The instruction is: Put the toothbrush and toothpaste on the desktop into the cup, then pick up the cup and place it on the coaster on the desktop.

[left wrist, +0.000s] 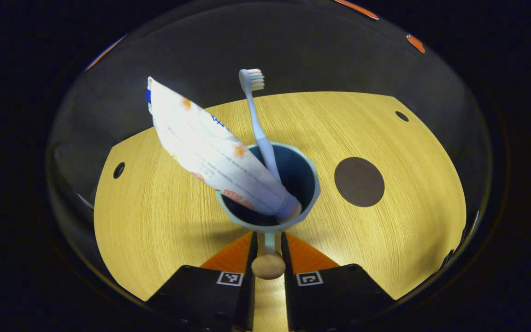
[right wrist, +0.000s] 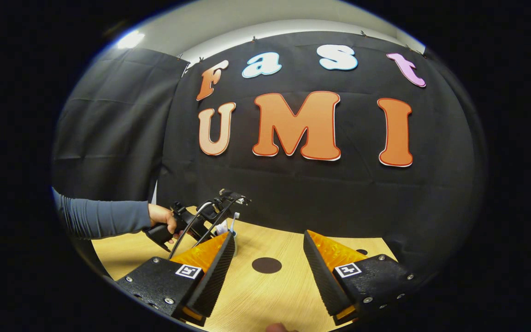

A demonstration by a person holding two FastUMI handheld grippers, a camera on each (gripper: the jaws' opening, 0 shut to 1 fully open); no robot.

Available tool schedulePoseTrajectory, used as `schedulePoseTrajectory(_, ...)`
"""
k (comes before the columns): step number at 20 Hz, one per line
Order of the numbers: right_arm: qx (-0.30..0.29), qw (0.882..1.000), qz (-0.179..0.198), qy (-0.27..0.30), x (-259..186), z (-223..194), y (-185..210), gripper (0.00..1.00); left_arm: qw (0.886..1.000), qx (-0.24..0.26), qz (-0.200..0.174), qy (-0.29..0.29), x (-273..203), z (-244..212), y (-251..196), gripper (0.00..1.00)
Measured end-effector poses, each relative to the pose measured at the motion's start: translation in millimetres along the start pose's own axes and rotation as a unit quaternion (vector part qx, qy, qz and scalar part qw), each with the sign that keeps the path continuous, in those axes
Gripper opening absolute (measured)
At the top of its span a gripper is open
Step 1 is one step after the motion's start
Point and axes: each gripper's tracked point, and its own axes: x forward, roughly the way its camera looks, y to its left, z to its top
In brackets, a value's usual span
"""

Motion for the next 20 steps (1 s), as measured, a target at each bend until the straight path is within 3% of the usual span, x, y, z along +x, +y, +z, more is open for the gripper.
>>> schedulePoseTrajectory(11,0.01,1.0,-0.017,-0.006,-10,-4,-18,0.9,0.999,-0.033,0.007,-0.019,2,6,0,0.23)
schedulePoseTrajectory(20,0.014,0.999,-0.037,0.001,-20,-10,-33,0.89,0.999,-0.001,-0.003,-0.048,5,11,2,0.23)
